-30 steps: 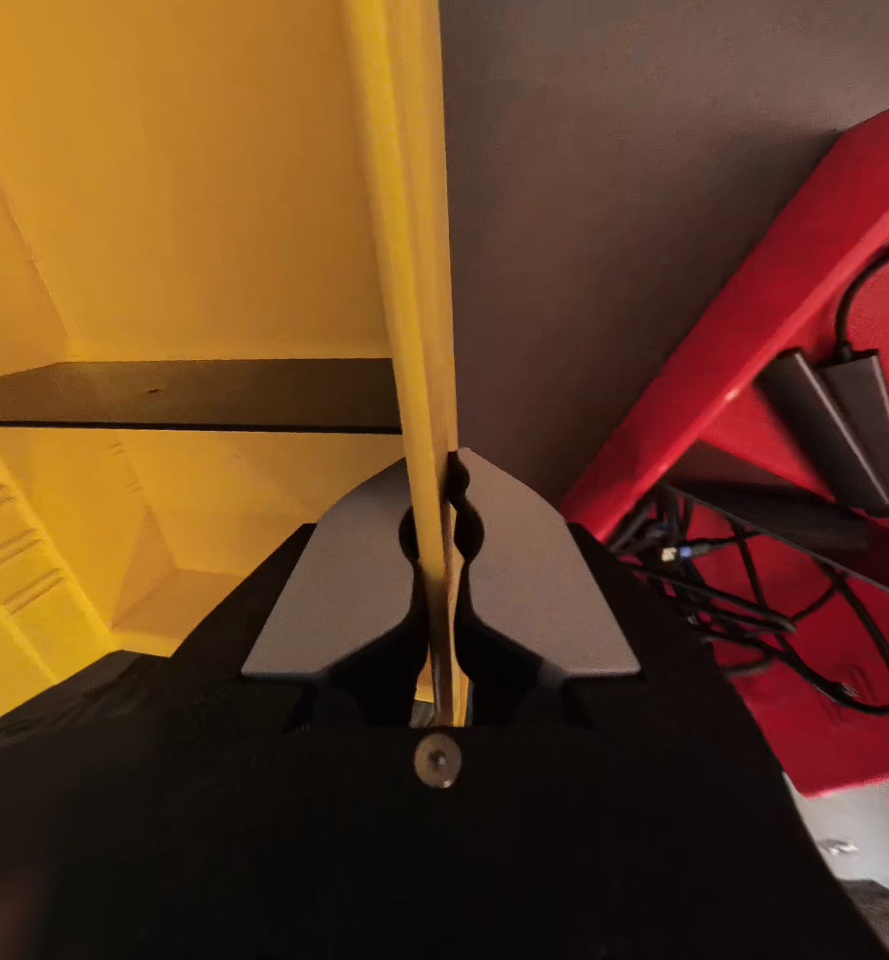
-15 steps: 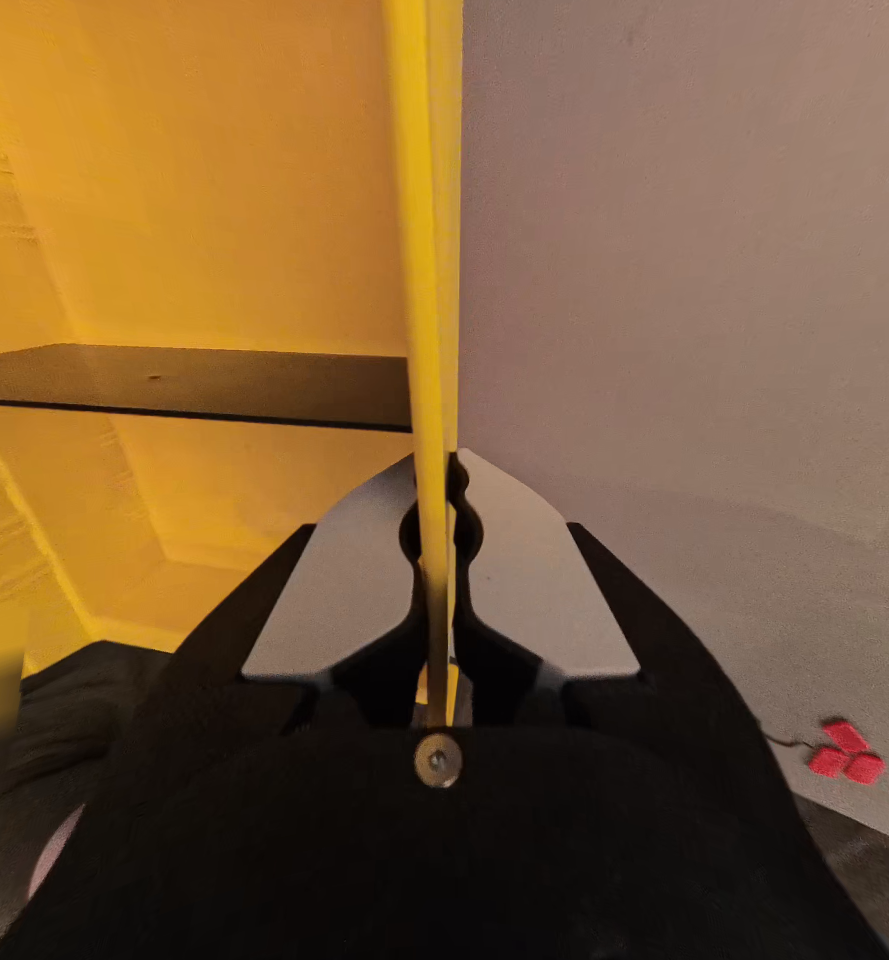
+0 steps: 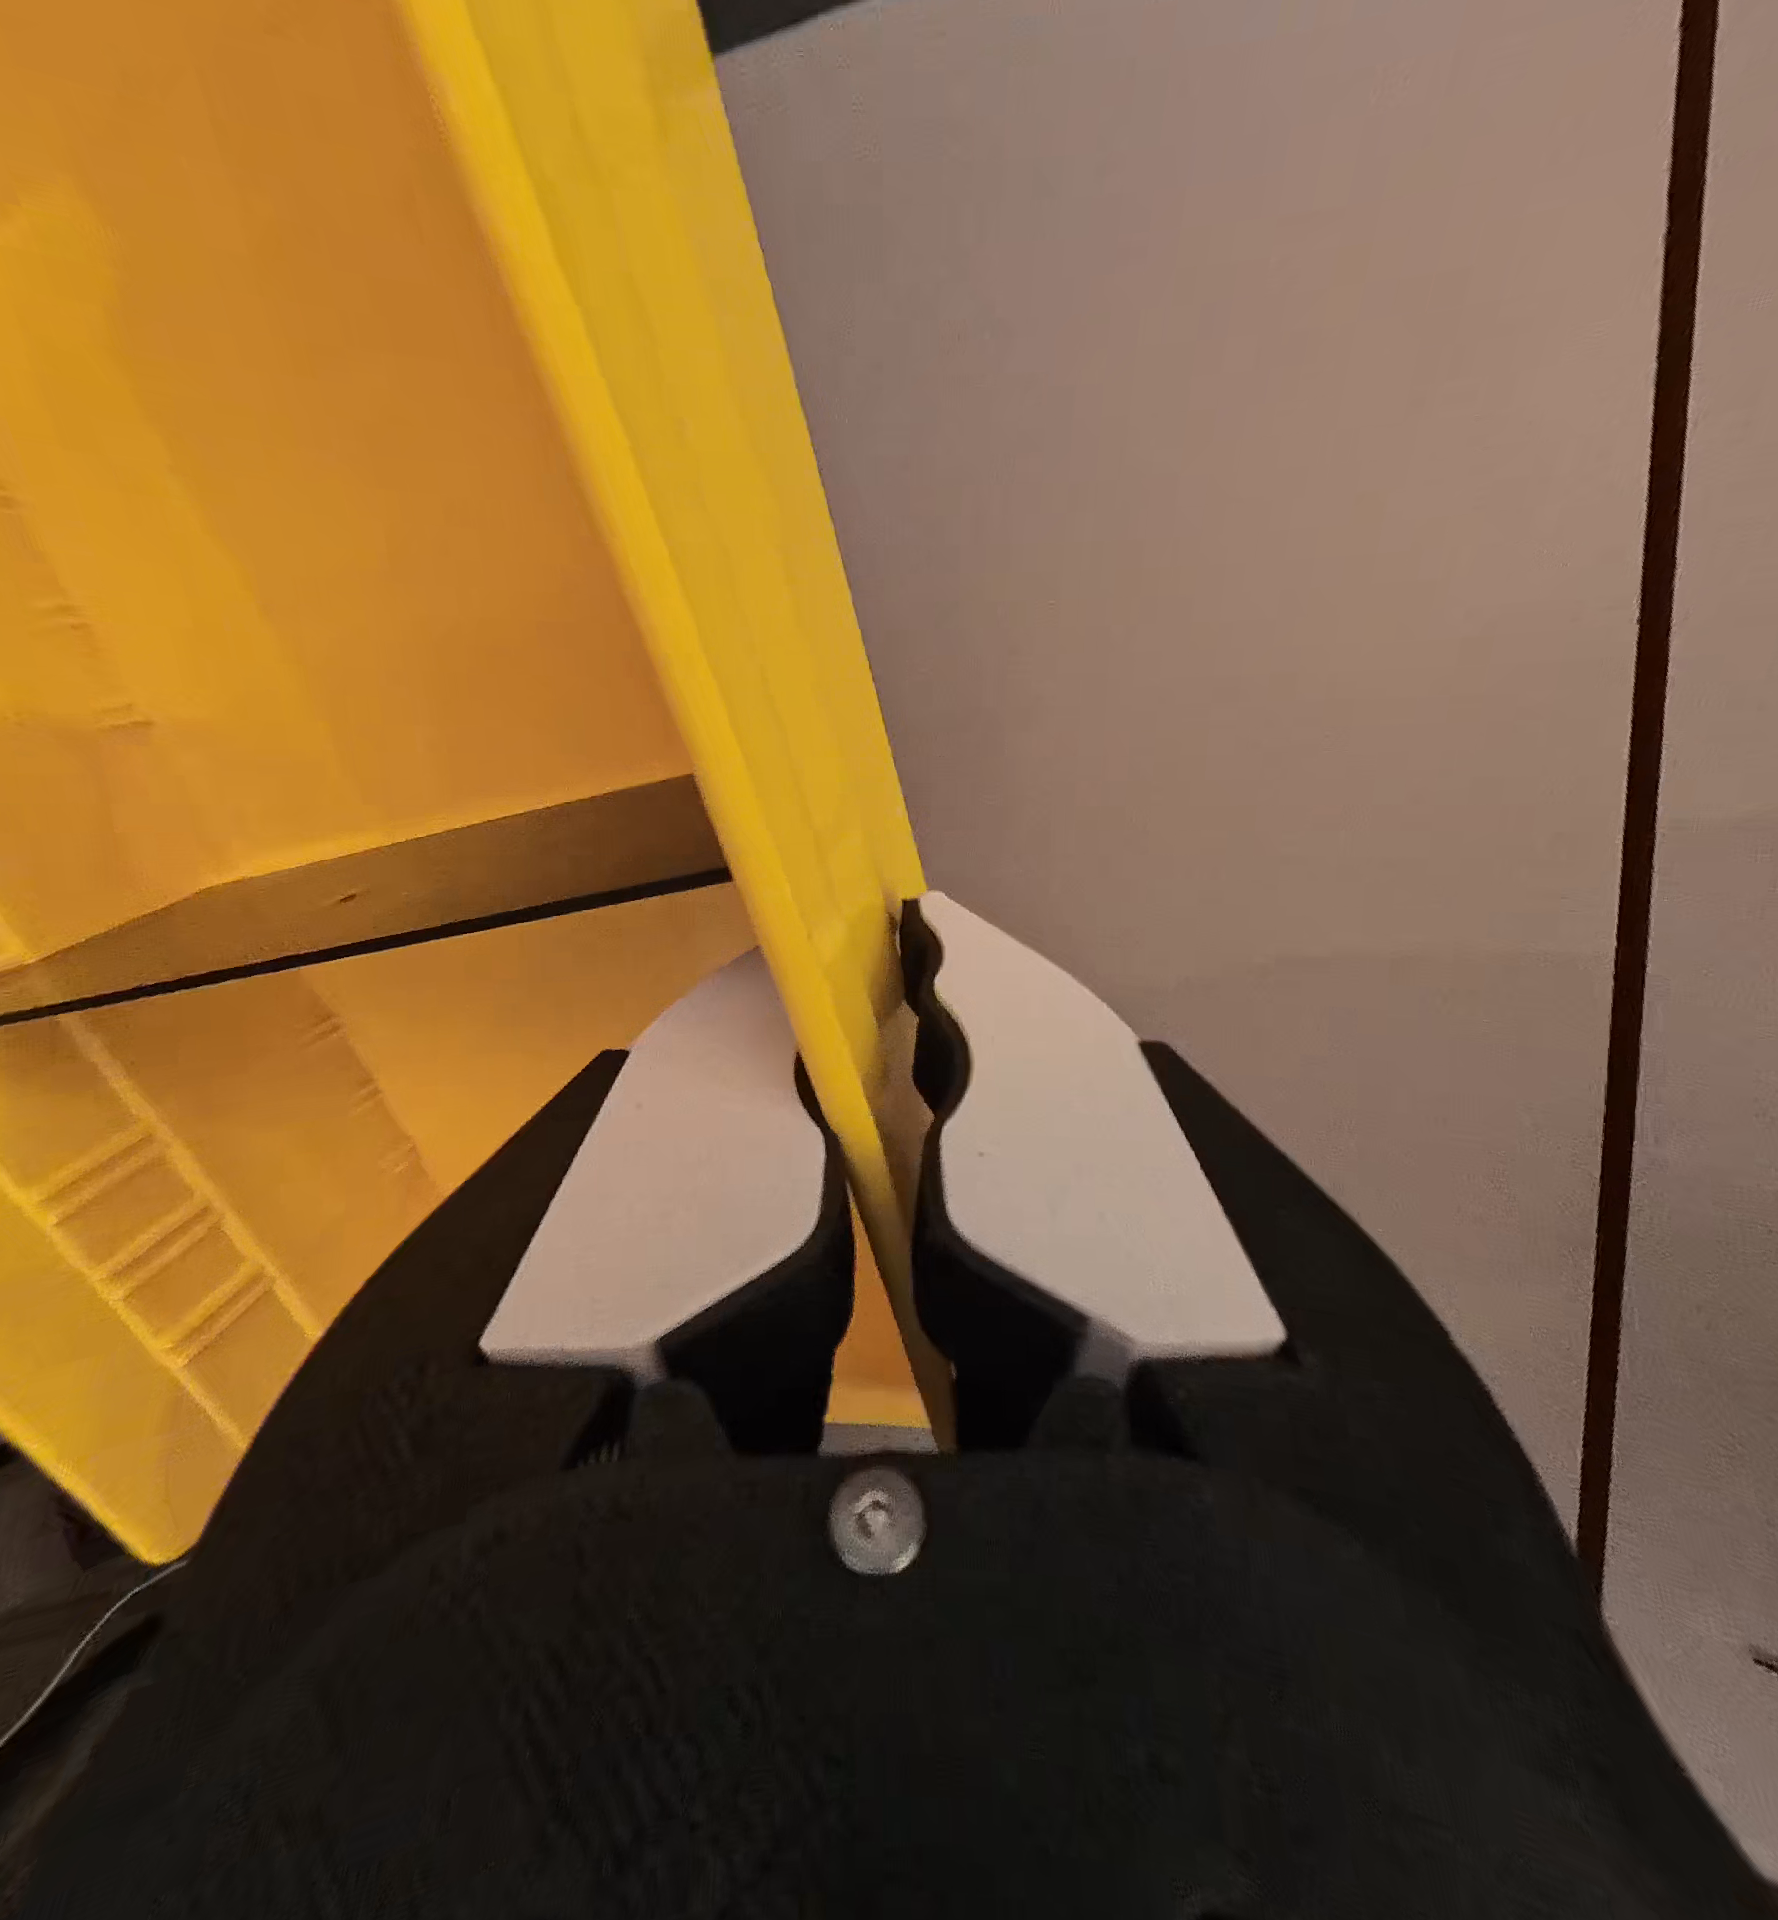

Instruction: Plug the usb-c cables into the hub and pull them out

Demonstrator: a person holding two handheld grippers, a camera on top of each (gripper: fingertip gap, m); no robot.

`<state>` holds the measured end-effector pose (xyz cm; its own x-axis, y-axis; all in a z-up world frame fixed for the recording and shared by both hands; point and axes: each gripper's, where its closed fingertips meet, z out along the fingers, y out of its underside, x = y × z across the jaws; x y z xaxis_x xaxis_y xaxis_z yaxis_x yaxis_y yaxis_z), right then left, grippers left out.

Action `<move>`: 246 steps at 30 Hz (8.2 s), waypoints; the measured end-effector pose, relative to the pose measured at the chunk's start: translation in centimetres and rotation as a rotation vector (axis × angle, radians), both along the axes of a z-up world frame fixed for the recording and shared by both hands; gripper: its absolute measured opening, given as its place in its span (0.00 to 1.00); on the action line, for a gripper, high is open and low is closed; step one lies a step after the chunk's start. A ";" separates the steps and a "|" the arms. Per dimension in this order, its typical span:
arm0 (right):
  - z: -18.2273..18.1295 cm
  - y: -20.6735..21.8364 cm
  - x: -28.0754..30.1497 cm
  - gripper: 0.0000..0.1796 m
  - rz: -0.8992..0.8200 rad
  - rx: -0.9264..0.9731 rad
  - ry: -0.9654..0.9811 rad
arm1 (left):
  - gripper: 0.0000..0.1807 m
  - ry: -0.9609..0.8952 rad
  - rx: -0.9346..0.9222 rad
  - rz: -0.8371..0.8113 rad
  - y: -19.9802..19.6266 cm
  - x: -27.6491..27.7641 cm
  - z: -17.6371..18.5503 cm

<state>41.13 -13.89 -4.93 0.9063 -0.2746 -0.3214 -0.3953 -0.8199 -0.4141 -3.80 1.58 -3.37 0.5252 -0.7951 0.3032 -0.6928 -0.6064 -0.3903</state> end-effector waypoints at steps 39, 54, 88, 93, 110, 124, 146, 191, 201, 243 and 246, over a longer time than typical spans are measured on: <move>-8.1 3.3 -6.8 0.06 0.012 -0.298 0.073 | 0.02 0.422 -0.245 0.462 11.6 -26.3 -6.7; -8.1 3.0 -6.2 0.05 0.020 -0.322 0.054 | 0.02 0.441 -0.213 0.440 12.5 -29.6 -6.7; -6.6 3.4 -5.8 0.16 0.043 -0.294 -0.071 | 0.05 0.395 -0.036 0.433 14.3 -30.7 -3.5; -3.1 4.0 -5.2 0.18 0.020 -0.184 -0.187 | 0.11 0.150 0.147 0.409 15.0 -28.9 2.8; 22.1 6.3 -14.4 0.29 0.209 1.197 -0.652 | 0.23 -0.408 0.701 -0.006 2.2 -17.7 9.1; 20.3 8.6 -16.5 0.27 0.306 1.147 -0.676 | 0.17 0.325 0.585 -0.391 12.6 -19.2 -1.7; 17.7 9.8 -12.2 0.26 0.236 1.003 -0.749 | 0.13 0.395 0.548 -0.859 14.3 -17.6 -9.1; 13.1 12.2 -16.4 0.26 0.494 0.826 -0.807 | 0.00 0.286 0.906 -0.612 13.3 -16.7 1.4; 12.0 13.2 -16.4 0.26 0.534 0.777 -0.868 | 0.15 0.329 0.879 -0.663 17.2 -15.5 -6.9; 17.0 7.1 -15.0 0.24 0.549 0.984 -0.717 | 0.01 0.580 0.777 -0.841 0.1 -1.5 -3.5; 16.8 7.0 -14.9 0.24 0.557 0.978 -0.709 | 0.01 0.657 0.717 -0.850 1.4 -1.5 -6.6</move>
